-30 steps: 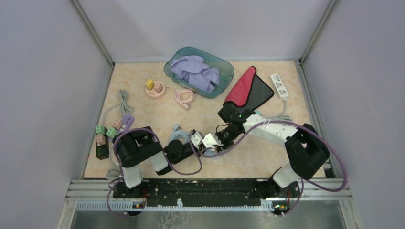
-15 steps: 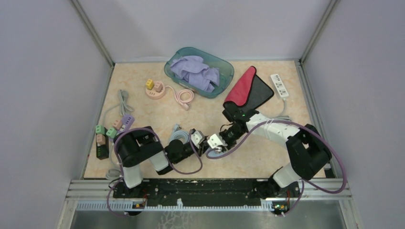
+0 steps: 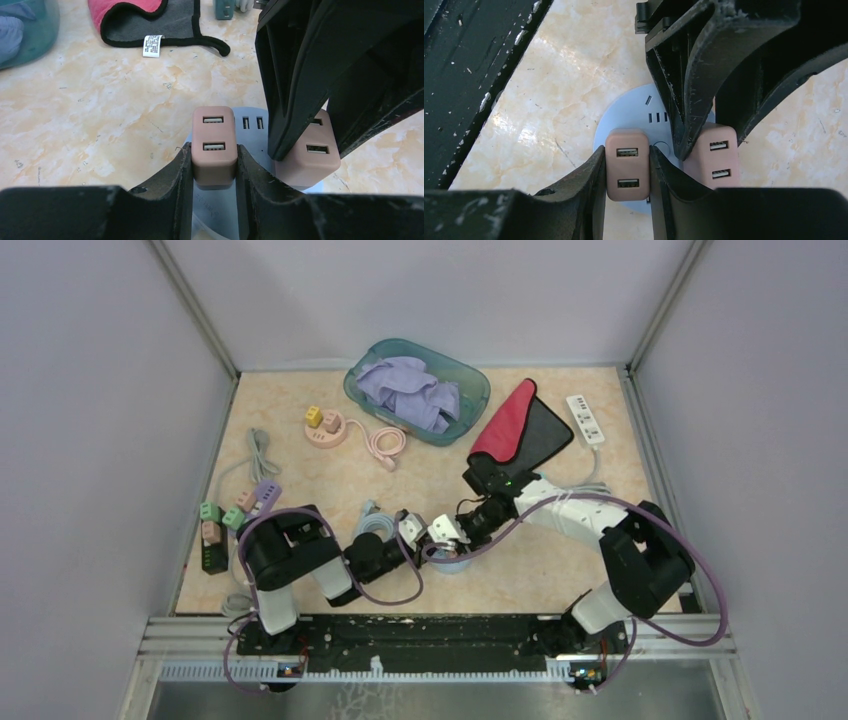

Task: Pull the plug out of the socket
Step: Remove the plug from the socket.

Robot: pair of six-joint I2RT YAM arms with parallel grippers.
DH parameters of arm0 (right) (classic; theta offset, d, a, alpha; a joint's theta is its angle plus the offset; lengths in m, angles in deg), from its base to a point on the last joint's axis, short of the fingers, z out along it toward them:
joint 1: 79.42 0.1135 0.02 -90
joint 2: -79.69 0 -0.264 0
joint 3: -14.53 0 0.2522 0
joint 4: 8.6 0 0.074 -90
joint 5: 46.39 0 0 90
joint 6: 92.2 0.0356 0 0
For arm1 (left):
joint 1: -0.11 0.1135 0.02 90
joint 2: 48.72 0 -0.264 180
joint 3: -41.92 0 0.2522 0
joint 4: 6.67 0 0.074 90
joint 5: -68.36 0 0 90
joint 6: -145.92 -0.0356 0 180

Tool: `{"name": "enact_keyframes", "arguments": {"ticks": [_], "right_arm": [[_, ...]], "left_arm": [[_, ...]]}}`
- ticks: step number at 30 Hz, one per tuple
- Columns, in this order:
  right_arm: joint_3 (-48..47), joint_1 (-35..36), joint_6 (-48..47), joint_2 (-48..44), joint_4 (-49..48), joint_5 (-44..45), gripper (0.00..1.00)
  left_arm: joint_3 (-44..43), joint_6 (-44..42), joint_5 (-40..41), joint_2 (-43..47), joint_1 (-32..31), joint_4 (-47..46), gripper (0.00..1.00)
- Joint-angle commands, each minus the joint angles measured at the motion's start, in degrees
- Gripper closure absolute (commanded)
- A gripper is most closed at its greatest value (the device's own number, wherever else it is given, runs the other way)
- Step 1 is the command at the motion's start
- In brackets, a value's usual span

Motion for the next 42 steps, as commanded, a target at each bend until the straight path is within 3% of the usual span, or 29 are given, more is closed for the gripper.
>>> {"name": "enact_keyframes", "arguments": {"ticks": [1, 11, 18, 27, 34, 39, 42], "right_arm": [[-2.0, -2.8, -0.1, -2.8, -0.5, -8.8, 1.00], [-2.5, -3.2, -12.4, -2.8, 8.7, -11.0, 1.00], [-1.7, 2.2, -0.1, -3.0, -1.1, -9.3, 1.00], [-2.9, 0.0, 8.7, -2.2, -6.4, -7.6, 1.00], [-3.2, -4.8, -2.9, -3.8, 2.9, -10.1, 1.00], [-1.8, -4.8, -10.2, -4.2, 6.5, -12.3, 1.00], [-1.0, -2.6, -9.3, -4.3, 4.8, -13.0, 1.00]], "left_arm": [[2.5, 2.8, 0.5, -3.8, 0.2, 1.3, 1.00], [2.2, 3.5, 0.0, -2.1, 0.4, 3.8, 1.00], [1.1, 3.7, -0.7, -2.3, 0.4, 5.4, 1.00], [1.6, 3.5, -0.4, -2.7, 0.4, 5.5, 1.00], [2.2, 3.6, 0.7, -2.2, 0.4, 5.5, 1.00], [2.0, 3.6, 0.7, -1.6, 0.6, 6.5, 1.00], [1.6, 3.7, 0.2, -1.8, 0.6, 6.6, 1.00]]}}
